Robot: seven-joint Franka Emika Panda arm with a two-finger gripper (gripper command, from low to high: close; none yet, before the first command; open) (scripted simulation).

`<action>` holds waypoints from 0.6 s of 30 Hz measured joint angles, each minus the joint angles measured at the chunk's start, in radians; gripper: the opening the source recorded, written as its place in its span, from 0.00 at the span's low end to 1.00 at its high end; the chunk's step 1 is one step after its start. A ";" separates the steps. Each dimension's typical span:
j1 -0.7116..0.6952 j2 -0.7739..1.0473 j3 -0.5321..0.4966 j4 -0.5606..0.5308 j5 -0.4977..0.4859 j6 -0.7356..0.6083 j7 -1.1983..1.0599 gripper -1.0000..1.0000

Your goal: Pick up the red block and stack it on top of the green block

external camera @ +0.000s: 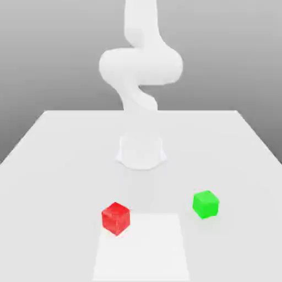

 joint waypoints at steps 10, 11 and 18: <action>-0.117 0.334 0.036 -0.277 -0.007 0.237 0.233 0.50; -0.124 0.369 0.034 -0.306 -0.010 0.261 0.258 0.50; -0.181 0.668 0.026 -0.500 0.003 0.472 0.421 0.50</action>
